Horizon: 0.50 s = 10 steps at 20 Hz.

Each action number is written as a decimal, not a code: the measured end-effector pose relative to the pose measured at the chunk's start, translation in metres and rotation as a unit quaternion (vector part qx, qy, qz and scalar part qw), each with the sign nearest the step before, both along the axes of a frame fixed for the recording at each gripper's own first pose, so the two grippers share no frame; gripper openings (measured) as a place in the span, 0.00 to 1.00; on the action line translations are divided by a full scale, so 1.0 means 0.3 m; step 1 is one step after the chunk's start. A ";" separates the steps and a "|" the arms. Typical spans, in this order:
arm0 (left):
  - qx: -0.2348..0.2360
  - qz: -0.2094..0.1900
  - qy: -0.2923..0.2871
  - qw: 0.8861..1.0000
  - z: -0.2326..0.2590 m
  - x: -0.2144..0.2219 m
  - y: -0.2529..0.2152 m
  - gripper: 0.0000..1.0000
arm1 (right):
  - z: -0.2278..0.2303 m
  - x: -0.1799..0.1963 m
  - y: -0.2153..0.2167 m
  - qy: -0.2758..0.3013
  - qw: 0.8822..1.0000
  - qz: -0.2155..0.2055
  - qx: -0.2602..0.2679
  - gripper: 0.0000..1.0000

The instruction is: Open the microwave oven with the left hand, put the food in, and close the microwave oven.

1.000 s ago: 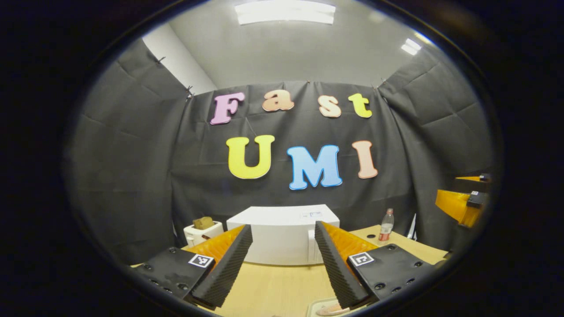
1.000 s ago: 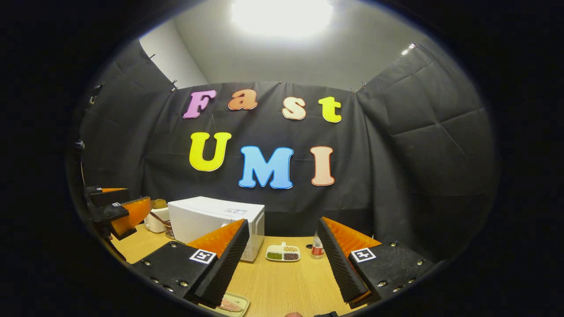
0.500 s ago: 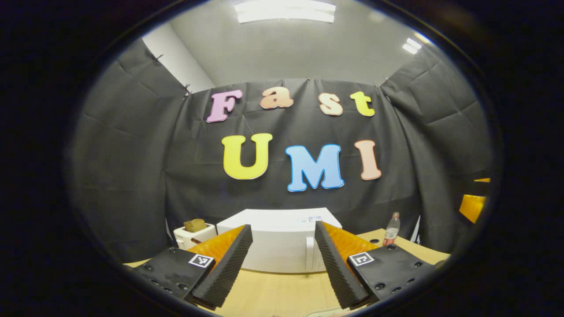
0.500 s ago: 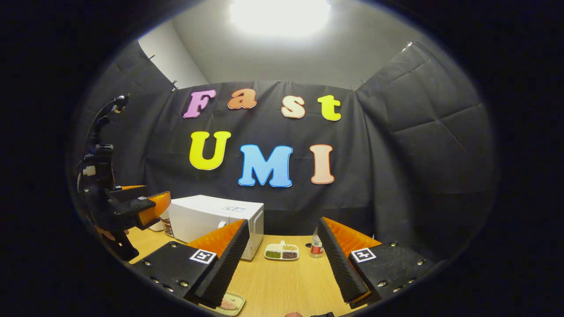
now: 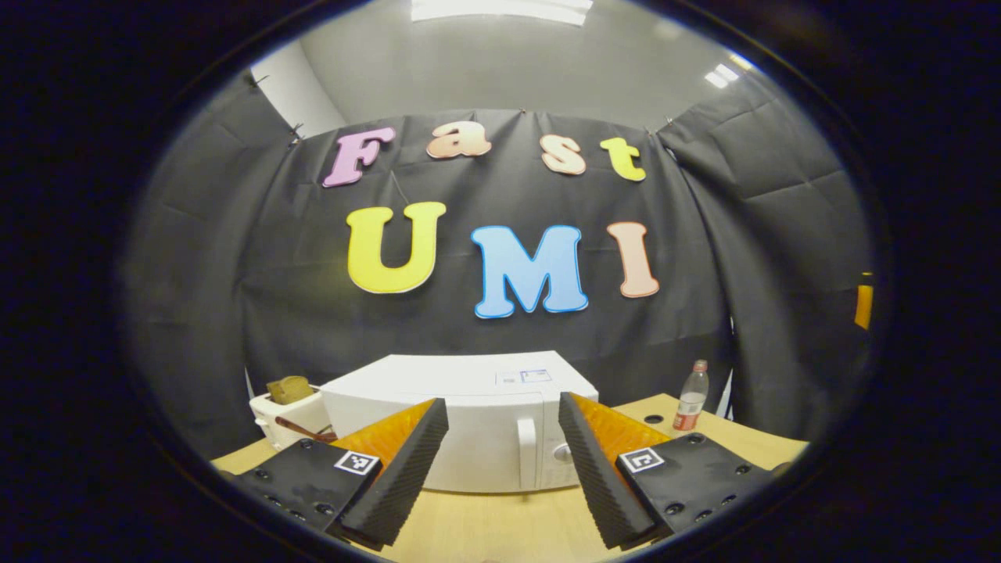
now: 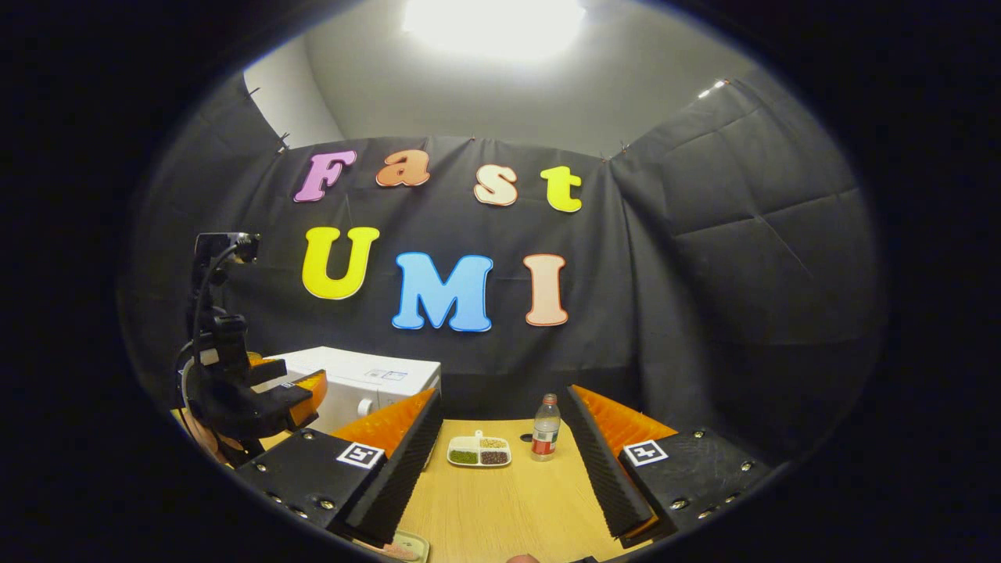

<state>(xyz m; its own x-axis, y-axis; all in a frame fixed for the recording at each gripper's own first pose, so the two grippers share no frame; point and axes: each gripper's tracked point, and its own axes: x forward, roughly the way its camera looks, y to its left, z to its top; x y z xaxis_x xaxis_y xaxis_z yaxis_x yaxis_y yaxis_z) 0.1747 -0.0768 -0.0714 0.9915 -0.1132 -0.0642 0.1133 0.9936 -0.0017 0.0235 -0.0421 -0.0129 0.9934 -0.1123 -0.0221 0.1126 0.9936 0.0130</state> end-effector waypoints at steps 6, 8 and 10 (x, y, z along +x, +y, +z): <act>0.012 -0.034 0.034 0.999 -0.184 0.153 -0.067 0.96 | -0.023 0.014 -0.032 0.019 0.999 -0.045 -0.016 0.95; 0.017 -0.044 0.053 0.997 -0.257 0.209 -0.092 0.97 | -0.027 0.013 -0.047 0.024 0.998 -0.062 -0.022 0.95; 0.015 -0.052 0.073 0.996 -0.335 0.249 -0.110 0.96 | -0.035 0.014 -0.052 0.031 0.996 -0.076 -0.027 0.95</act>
